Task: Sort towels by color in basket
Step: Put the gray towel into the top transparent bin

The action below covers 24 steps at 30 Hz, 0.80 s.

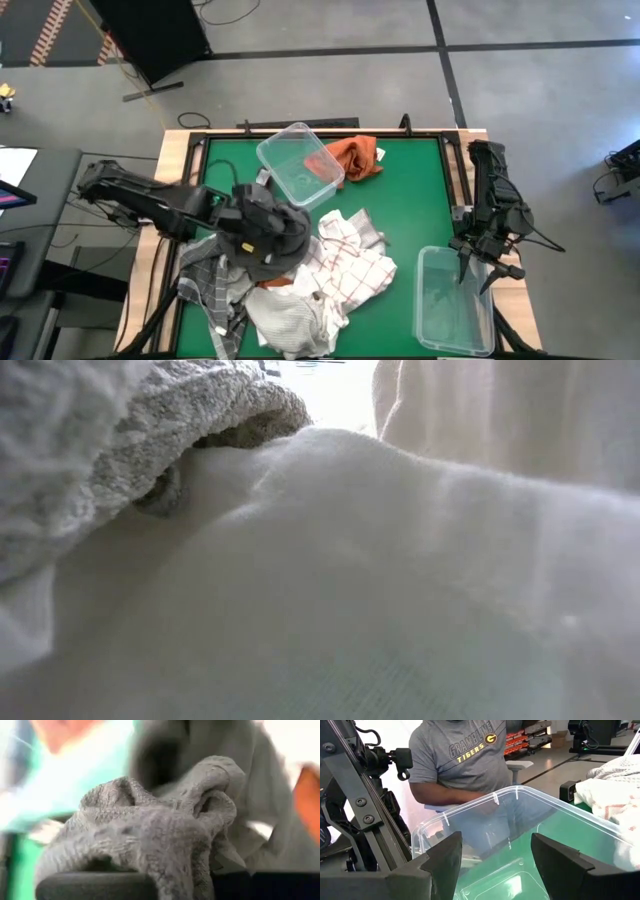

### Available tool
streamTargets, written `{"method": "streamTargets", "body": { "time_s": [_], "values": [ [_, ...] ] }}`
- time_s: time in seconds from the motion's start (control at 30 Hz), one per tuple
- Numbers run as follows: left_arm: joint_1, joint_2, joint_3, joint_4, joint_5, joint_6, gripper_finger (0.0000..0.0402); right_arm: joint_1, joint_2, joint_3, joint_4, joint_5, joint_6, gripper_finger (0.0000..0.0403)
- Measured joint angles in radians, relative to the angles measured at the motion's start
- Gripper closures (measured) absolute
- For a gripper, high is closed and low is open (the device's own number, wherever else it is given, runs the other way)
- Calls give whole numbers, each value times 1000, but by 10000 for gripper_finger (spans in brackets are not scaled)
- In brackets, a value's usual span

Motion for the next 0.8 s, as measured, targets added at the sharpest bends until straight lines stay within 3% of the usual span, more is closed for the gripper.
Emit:
{"method": "streamTargets", "body": {
  "time_s": [0.13,0.33,0.63,0.8],
  "values": [
    [-4,0,168,-66,-100,66,379,0,0,0,0,0,0,139],
    [16,2,361,-7,-251,278,379,0,0,0,0,0,0,139],
    [112,3,459,458,-436,812,379,0,0,0,0,0,0,139],
    [165,3,459,761,-449,1116,379,0,0,0,0,0,0,139]
  ]
}}
